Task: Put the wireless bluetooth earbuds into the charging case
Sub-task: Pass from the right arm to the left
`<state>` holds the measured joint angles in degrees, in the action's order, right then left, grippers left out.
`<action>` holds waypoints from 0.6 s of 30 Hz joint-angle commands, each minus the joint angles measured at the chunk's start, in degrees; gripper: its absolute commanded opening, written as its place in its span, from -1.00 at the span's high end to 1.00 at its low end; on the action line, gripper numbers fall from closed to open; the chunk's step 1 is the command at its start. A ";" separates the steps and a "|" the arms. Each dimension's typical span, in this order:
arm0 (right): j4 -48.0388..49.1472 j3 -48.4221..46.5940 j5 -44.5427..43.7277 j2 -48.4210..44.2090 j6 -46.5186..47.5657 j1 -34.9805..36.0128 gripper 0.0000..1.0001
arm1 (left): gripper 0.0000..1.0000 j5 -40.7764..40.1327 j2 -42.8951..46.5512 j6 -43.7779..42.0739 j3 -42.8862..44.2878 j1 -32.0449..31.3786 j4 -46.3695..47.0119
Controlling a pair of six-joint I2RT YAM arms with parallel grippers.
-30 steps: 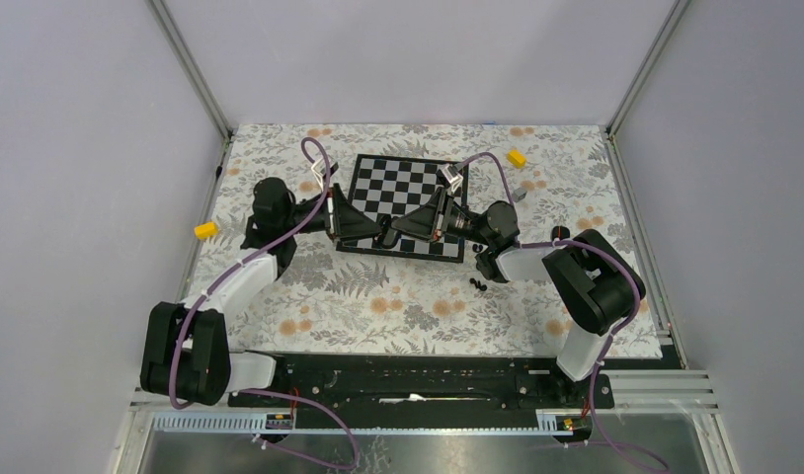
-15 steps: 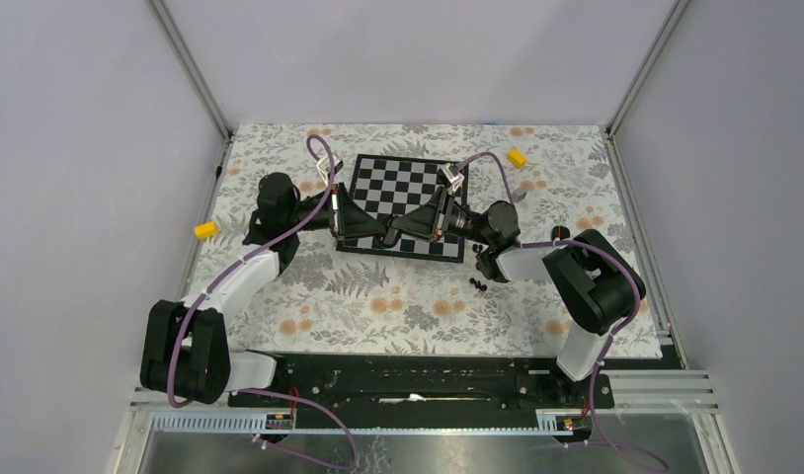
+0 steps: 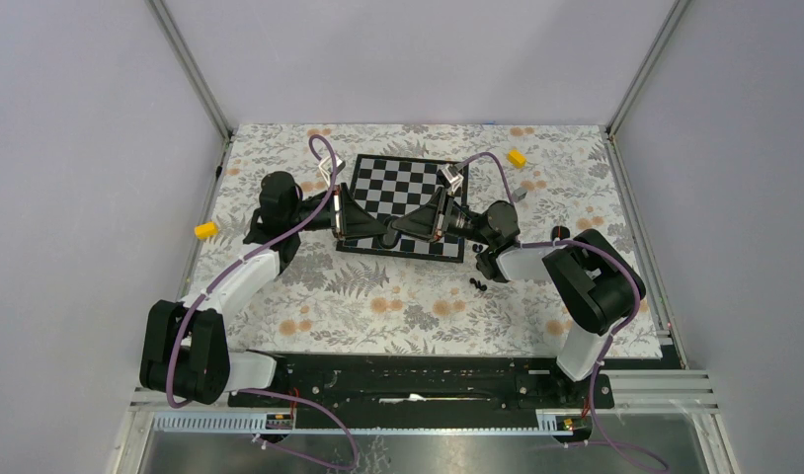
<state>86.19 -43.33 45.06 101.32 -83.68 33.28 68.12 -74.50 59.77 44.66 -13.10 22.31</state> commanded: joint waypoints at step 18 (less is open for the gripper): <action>10.11 -1.95 1.00 -2.33 -0.04 0.15 1.00 | 0.28 0.14 -0.20 -0.17 1.19 -0.96 4.13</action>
<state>86.24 -43.33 45.15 101.30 -83.74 33.30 68.10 -74.50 59.81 44.64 -13.82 22.61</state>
